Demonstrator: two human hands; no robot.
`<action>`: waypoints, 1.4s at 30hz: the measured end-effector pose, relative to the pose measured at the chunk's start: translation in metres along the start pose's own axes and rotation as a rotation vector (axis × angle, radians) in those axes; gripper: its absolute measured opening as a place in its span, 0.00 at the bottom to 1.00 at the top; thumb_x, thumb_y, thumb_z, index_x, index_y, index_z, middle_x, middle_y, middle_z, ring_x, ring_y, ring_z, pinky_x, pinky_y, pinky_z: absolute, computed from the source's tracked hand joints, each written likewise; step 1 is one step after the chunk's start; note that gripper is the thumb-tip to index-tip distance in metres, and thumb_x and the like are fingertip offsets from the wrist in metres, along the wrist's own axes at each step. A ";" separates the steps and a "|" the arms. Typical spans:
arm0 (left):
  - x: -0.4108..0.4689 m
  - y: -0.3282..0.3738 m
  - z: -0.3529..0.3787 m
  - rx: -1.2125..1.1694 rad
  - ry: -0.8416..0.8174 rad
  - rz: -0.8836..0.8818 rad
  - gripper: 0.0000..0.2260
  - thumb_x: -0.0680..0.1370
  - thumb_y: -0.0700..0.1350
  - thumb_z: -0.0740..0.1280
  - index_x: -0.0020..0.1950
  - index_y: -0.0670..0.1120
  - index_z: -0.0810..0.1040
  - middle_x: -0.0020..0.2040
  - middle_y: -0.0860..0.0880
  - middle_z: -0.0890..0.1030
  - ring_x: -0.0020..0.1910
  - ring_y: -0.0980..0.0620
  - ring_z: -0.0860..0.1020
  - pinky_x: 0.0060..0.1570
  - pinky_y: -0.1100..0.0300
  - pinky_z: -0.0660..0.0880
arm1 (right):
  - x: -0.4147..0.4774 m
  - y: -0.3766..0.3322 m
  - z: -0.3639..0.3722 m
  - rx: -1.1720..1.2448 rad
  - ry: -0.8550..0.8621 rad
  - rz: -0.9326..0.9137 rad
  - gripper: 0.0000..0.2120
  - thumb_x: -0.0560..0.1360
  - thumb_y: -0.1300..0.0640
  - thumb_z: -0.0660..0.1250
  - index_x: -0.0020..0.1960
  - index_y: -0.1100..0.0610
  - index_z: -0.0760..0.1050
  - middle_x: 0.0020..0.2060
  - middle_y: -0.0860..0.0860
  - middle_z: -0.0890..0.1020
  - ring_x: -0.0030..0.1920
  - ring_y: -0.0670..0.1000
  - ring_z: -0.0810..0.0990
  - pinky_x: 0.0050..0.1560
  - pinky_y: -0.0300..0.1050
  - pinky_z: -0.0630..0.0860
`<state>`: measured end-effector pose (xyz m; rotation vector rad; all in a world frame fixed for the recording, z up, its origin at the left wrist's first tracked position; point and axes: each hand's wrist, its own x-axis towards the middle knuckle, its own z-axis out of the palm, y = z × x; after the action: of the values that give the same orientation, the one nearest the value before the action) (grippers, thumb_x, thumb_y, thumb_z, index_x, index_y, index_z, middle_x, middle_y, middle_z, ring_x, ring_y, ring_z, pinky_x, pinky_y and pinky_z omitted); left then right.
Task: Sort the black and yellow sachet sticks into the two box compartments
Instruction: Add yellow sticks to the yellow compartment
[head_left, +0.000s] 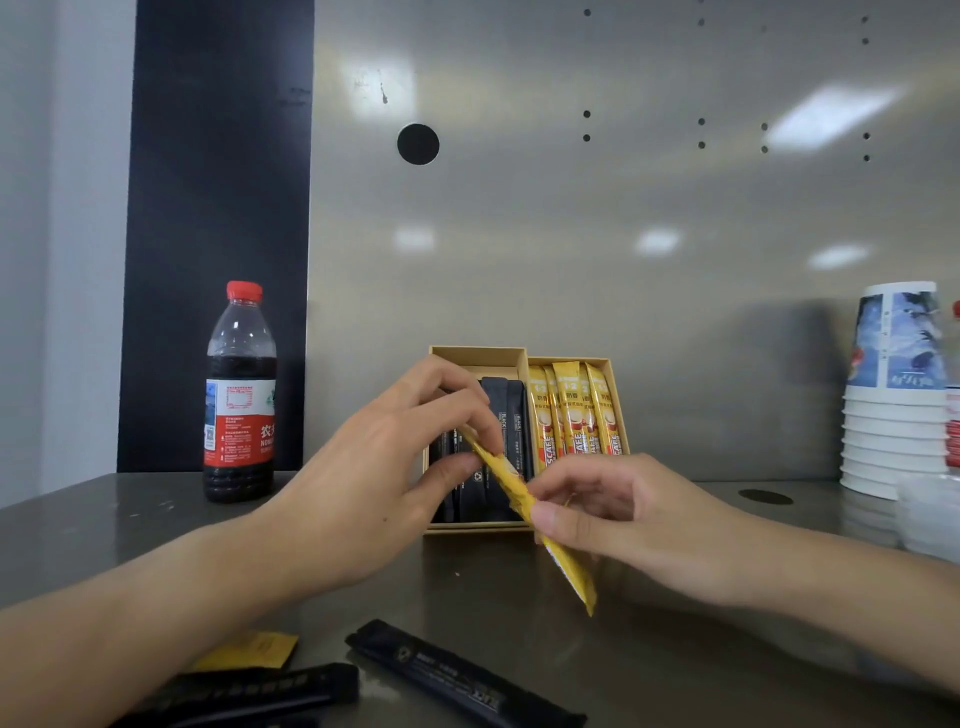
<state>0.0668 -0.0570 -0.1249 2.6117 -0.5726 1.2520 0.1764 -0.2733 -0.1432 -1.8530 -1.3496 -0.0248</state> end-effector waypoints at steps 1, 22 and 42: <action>0.000 0.000 0.001 0.002 -0.002 0.004 0.11 0.77 0.43 0.71 0.52 0.60 0.78 0.60 0.64 0.71 0.61 0.63 0.73 0.54 0.76 0.68 | 0.000 0.000 0.000 0.015 -0.003 0.005 0.10 0.74 0.42 0.70 0.52 0.44 0.81 0.47 0.45 0.83 0.46 0.50 0.83 0.48 0.48 0.81; -0.001 0.001 0.000 0.070 0.024 -0.037 0.09 0.79 0.46 0.66 0.52 0.62 0.75 0.66 0.67 0.64 0.62 0.66 0.69 0.56 0.58 0.76 | 0.020 0.051 -0.051 -0.332 0.620 0.206 0.09 0.72 0.45 0.75 0.44 0.50 0.81 0.38 0.46 0.85 0.40 0.47 0.84 0.38 0.40 0.76; -0.002 -0.003 0.002 0.075 -0.004 -0.048 0.07 0.78 0.47 0.66 0.49 0.61 0.76 0.65 0.66 0.65 0.61 0.64 0.71 0.56 0.60 0.75 | 0.019 0.054 -0.038 -0.785 0.505 -0.017 0.15 0.80 0.45 0.64 0.65 0.46 0.71 0.41 0.41 0.77 0.34 0.40 0.77 0.34 0.31 0.70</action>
<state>0.0678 -0.0546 -0.1276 2.6725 -0.4693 1.2783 0.2436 -0.2865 -0.1415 -2.2322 -1.0540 -1.0909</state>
